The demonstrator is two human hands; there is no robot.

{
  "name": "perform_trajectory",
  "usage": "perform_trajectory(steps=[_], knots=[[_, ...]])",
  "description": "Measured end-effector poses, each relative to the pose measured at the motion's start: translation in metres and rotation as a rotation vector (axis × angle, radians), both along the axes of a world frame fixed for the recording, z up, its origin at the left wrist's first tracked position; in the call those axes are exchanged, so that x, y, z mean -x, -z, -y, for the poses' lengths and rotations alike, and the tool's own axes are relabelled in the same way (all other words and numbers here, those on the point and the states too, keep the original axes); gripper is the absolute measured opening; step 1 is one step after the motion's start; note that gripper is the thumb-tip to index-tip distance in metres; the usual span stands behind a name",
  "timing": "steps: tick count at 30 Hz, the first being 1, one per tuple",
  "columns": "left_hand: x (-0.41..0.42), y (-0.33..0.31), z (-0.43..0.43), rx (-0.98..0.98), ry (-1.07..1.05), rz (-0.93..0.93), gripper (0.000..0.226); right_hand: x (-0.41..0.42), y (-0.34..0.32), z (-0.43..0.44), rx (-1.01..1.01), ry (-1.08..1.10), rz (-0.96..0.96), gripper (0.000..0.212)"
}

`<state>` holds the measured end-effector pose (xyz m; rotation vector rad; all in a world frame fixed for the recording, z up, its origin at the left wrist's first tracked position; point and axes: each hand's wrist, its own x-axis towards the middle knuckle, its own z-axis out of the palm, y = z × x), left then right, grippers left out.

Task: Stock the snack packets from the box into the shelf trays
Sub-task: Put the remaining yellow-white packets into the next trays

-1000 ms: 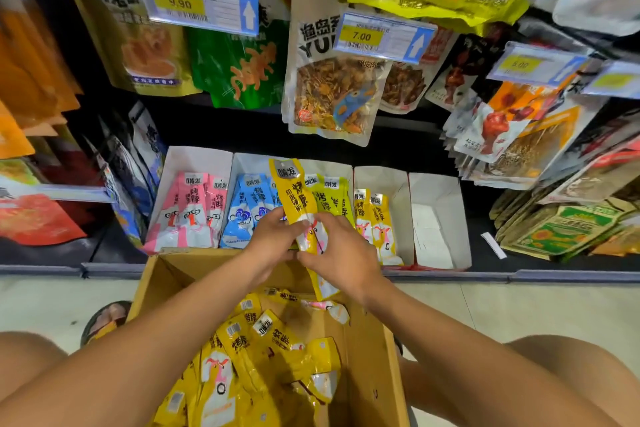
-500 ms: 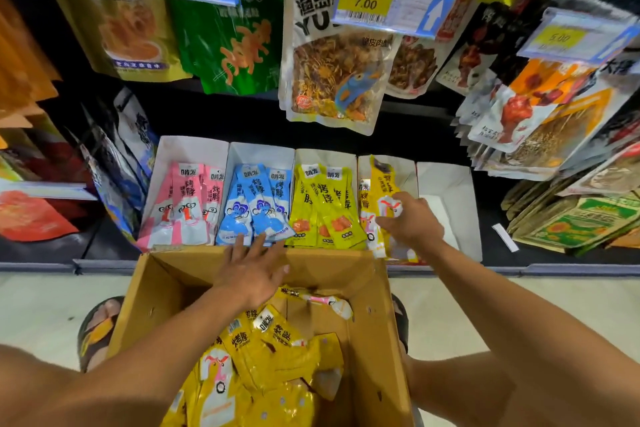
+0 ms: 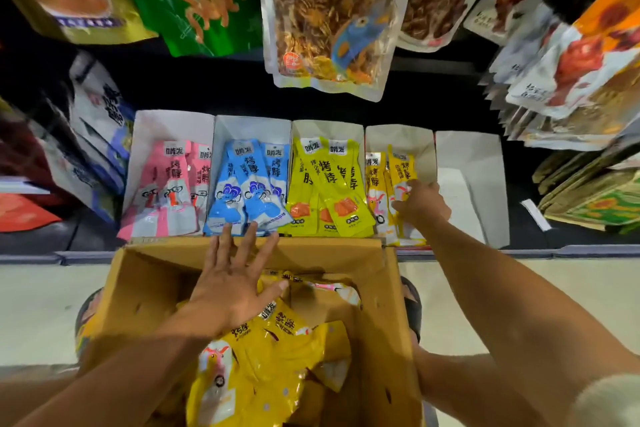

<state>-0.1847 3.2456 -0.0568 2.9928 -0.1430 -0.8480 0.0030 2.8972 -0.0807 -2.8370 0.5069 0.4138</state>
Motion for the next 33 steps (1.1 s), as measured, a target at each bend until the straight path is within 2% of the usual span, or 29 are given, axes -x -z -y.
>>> perform_trajectory(steps=[8, 16, 22, 30, 33], knots=[[-0.001, -0.006, 0.003, 0.006, 0.003, -0.009, 0.082, -0.001, 0.039, 0.005, -0.026, -0.050, -0.058, 0.065], [-0.001, -0.007, 0.002, 0.001, 0.012, -0.045, 0.083, -0.002, 0.048, 0.011, -0.034, -0.114, -0.068, 0.071], [0.000, -0.004, 0.000, 0.025, 0.006, -0.028, 0.083, -0.001, 0.035, 0.008, -0.055, -0.148, -0.072, 0.074], [-0.008, -0.011, -0.004, 0.040, 0.016, -0.094, 0.077, 0.018, -0.010, -0.007, -0.063, -0.210, -0.025, 0.072], [-0.005, -0.017, -0.009, 0.088, 0.024, -0.066, 0.091, 0.037, -0.034, -0.017, -0.036, -0.283, 0.046, 0.071]])
